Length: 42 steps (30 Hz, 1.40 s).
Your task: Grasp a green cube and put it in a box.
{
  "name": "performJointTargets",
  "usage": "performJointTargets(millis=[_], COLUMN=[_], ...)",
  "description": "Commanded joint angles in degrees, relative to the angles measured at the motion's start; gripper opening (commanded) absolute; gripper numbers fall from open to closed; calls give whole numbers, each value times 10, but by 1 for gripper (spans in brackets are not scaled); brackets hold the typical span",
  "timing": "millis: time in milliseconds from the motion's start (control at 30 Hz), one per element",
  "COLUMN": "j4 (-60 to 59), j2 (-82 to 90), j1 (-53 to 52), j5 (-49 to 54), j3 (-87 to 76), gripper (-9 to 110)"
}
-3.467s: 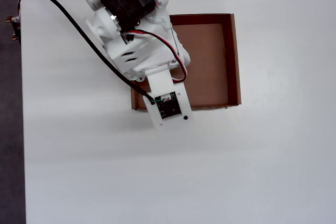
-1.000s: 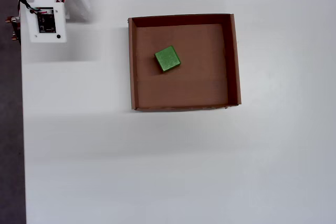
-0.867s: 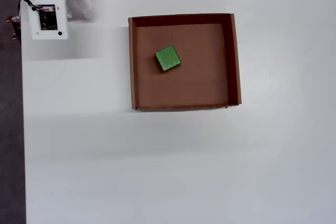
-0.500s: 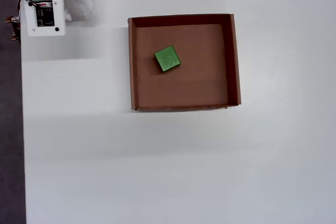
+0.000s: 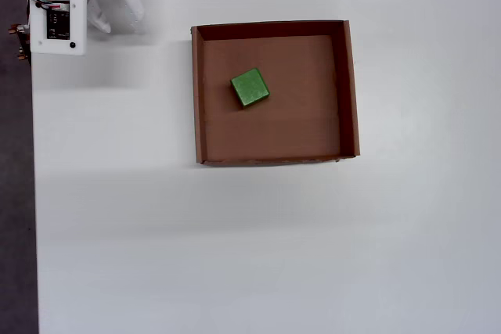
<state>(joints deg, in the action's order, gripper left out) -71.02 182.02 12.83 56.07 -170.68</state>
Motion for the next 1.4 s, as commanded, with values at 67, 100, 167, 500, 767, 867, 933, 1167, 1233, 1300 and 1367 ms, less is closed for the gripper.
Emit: performJointTargets(millis=[67, 100, 167, 500, 767, 867, 933, 1167, 1233, 1300, 1367], j4=[4, 4, 4, 4, 4, 4, 4, 4, 4, 4, 4], j2=[4, 4, 4, 4, 4, 4, 4, 4, 4, 4, 4], j1=[2, 2, 2, 2, 2, 2, 2, 2, 2, 2, 2], j5=[-9, -9, -9, -9, -9, -9, -9, -9, -9, -9, -9], j3=[4, 4, 4, 4, 4, 4, 4, 4, 4, 4, 4], gripper=[19, 20, 20, 22, 22, 22, 22, 22, 22, 22, 22])
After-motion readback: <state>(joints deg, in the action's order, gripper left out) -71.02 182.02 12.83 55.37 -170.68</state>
